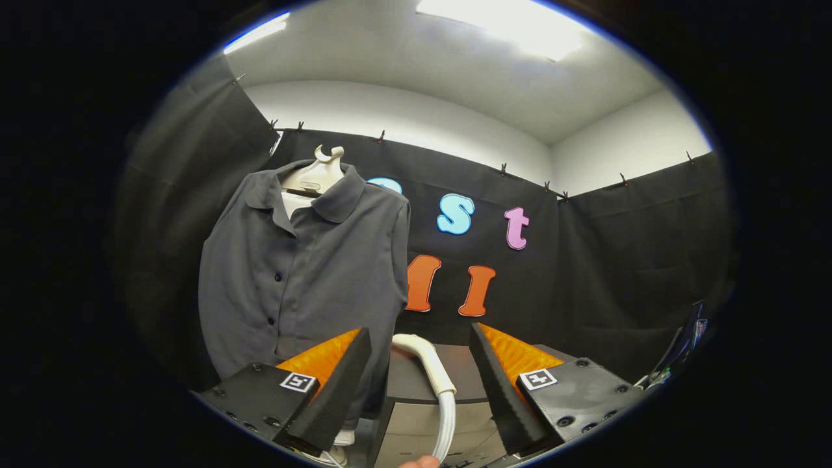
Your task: Iron the clothes twice with a garment steamer, once on the left side and once on the right side.
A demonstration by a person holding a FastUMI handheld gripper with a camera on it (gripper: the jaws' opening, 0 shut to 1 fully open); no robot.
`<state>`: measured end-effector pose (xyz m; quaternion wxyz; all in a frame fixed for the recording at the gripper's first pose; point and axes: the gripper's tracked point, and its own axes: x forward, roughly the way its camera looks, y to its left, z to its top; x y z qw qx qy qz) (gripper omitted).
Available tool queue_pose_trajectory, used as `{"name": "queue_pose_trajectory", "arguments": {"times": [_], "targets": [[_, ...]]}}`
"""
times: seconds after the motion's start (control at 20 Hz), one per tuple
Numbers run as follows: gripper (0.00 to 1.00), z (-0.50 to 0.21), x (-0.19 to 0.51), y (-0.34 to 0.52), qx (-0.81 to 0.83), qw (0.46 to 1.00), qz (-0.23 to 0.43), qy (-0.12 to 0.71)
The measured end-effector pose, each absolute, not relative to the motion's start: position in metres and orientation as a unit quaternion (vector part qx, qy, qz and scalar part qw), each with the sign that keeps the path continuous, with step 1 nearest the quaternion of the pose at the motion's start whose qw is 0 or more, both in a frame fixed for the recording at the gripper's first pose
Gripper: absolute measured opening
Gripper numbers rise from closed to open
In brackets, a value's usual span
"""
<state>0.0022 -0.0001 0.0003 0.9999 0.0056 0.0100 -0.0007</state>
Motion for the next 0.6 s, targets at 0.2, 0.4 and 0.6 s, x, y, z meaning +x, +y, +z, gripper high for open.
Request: {"name": "queue_pose_trajectory", "arguments": {"times": [0.2,0.4,0.6], "targets": [[0.98,0.001,0.002,-0.005,0.011,1.000,-0.007,0.011],[0.98,0.007,0.010,-0.013,0.020,1.000,-0.017,0.013],[0.98,0.001,0.029,-0.037,0.022,0.997,-0.056,0.038]]}}
